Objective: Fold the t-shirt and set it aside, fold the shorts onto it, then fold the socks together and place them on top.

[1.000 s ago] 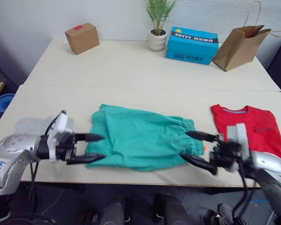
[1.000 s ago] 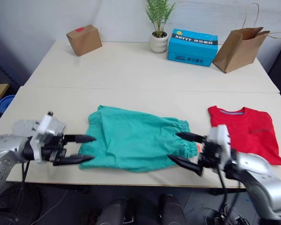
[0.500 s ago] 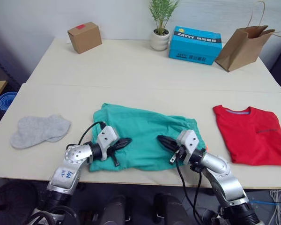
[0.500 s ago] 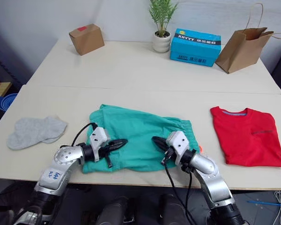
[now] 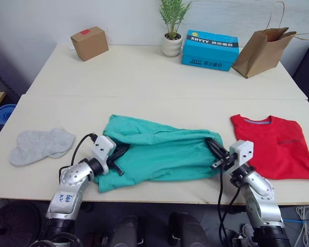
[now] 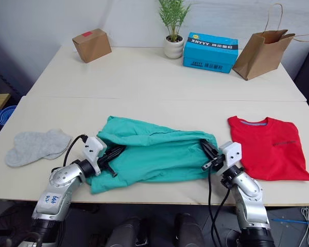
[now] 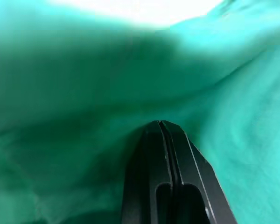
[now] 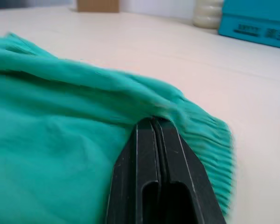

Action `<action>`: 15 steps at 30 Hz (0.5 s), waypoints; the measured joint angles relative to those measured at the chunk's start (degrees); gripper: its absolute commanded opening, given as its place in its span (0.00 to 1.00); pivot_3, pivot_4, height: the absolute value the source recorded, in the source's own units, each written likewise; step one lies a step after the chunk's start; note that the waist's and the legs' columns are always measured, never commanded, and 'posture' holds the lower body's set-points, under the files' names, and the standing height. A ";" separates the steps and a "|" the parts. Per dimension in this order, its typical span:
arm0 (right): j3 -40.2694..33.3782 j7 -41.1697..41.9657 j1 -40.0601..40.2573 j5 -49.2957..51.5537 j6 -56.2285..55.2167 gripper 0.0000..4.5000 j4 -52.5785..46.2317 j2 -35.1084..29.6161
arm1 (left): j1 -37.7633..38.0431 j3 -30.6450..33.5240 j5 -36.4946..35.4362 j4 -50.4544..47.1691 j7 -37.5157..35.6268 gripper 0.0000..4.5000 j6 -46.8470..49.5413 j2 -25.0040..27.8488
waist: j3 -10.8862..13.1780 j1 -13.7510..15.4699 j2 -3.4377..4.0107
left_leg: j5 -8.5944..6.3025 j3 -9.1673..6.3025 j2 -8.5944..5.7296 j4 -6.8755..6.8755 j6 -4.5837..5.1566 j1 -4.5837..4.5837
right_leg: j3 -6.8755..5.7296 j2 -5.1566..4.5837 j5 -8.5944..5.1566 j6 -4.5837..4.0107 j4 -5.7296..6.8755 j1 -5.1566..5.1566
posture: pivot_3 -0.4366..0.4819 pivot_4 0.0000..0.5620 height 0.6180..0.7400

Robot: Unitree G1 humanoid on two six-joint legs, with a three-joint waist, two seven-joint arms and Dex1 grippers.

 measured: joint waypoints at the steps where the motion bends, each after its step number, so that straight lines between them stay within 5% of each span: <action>1: 0.59 0.42 -0.49 0.29 0.88 0.00 -1.26 -0.03 | -0.92 0.01 -0.96 -0.01 -1.18 0.00 0.02 0.04 | 0.00 0.00 0.00 | 0.01 0.00 0.00 0.00 0.01 -0.01 | 0.00 -0.01 0.00 0.00 0.00 -0.01 | 0.48 0.27 1.00; 8: 6.61 4.72 -5.17 0.78 9.37 0.00 -8.71 -2.99 | -8.32 -1.24 -3.84 -0.26 -9.16 0.00 1.28 4.13 | 0.00 0.14 0.00 | -0.01 0.00 0.00 0.00 0.01 -0.08 | -0.05 0.00 0.00 0.00 -0.10 -0.02 | 0.48 0.27 1.00; 15: 11.23 4.81 -11.27 -5.75 9.99 0.00 -2.39 -2.89 | -17.67 -4.50 0.53 11.87 -8.87 0.00 1.26 3.37 | 0.00 0.01 0.00 | 0.12 0.01 -0.02 0.00 0.21 -0.10 | -0.10 0.05 0.00 0.01 -0.07 -0.04 | 0.48 0.27 1.00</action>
